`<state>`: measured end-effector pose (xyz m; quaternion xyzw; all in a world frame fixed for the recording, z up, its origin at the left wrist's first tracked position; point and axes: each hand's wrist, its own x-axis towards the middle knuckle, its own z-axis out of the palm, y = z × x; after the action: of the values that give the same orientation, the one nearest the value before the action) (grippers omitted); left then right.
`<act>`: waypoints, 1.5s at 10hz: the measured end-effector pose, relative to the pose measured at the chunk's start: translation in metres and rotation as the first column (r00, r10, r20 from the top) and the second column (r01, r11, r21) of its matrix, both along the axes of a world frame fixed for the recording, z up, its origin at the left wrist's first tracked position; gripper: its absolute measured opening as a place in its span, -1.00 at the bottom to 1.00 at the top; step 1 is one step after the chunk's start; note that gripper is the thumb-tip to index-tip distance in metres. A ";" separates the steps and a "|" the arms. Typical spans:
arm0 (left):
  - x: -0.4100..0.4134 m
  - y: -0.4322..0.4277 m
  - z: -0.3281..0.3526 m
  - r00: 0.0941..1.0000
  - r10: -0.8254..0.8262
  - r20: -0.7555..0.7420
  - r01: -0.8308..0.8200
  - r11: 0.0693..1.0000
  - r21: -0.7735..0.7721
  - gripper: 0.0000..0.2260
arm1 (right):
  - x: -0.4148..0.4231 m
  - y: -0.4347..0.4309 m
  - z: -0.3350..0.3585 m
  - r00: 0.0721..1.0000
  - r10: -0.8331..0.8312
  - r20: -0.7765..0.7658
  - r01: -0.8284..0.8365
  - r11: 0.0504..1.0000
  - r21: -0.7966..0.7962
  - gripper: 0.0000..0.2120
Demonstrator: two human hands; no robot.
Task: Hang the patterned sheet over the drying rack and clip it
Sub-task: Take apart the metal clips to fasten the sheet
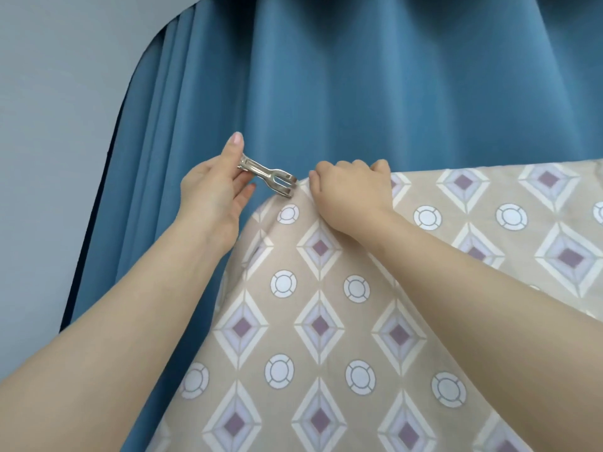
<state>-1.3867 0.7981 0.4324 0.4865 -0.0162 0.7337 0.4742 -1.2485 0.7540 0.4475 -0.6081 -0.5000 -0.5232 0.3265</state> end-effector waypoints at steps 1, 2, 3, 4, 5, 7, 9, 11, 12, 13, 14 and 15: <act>-0.006 0.006 0.003 0.998 0.053 -0.044 -0.047 0.993 0.111 -0.91 | 0.006 0.002 -0.001 1.000 -0.009 -0.002 0.009 1.000 -0.006 -0.64; -0.012 0.009 0.005 0.997 0.056 -0.056 -0.046 0.984 0.171 -0.94 | 0.010 0.002 -0.002 1.000 -0.017 -0.022 0.017 1.000 -0.006 -0.63; -0.011 0.010 0.005 0.998 -0.002 -0.058 0.011 0.986 0.165 -0.95 | 0.011 0.000 -0.002 0.999 -0.025 -0.022 0.025 0.999 -0.027 -0.62; -0.008 0.011 0.005 0.997 -0.056 -0.048 0.062 0.988 0.141 -0.93 | 0.009 -0.001 -0.003 1.000 -0.024 -0.006 0.024 0.999 -0.038 -0.61; -0.007 0.010 0.006 0.996 -0.081 -0.025 0.083 0.988 0.128 -0.94 | 0.008 -0.001 -0.003 1.000 -0.022 0.013 0.022 0.999 -0.035 -0.61; -0.009 0.008 0.007 0.997 -0.077 -0.027 0.080 0.985 0.150 -0.93 | 0.009 -0.004 -0.004 0.999 -0.021 0.040 0.021 1.000 -0.020 -0.61; -0.015 0.009 0.010 0.994 -0.007 -0.110 0.031 0.975 0.219 -0.92 | 0.012 -0.004 -0.005 0.999 -0.032 0.044 0.033 0.999 -0.022 -0.61; -0.020 0.012 0.011 0.987 -0.036 -0.154 0.069 0.975 0.211 -0.85 | 0.007 -0.004 -0.005 0.998 -0.034 0.044 0.035 0.999 -0.018 -0.61; -0.018 0.013 0.011 0.987 -0.040 -0.153 0.066 0.984 0.168 -0.81 | 0.005 -0.005 -0.005 0.998 -0.036 0.051 0.037 0.999 -0.012 -0.61; -0.015 0.012 0.013 0.992 -0.044 -0.120 0.060 0.989 0.137 -0.81 | 0.004 -0.006 -0.005 0.998 -0.036 0.056 0.036 0.999 -0.009 -0.61; -0.014 0.011 0.018 0.993 -0.046 -0.109 0.060 0.990 0.125 -0.80 | 0.004 -0.007 -0.004 0.998 -0.035 0.051 0.035 0.999 -0.014 -0.61; -0.016 0.008 0.024 0.997 -0.055 -0.059 0.062 0.990 0.123 -0.86 | 0.005 -0.007 -0.004 0.998 -0.040 0.050 0.040 0.999 -0.010 -0.61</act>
<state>-1.4027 0.8064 0.4563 0.5348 -0.0633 0.7031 0.4644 -1.2436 0.7466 0.4433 -0.6066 -0.4985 -0.5418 0.3000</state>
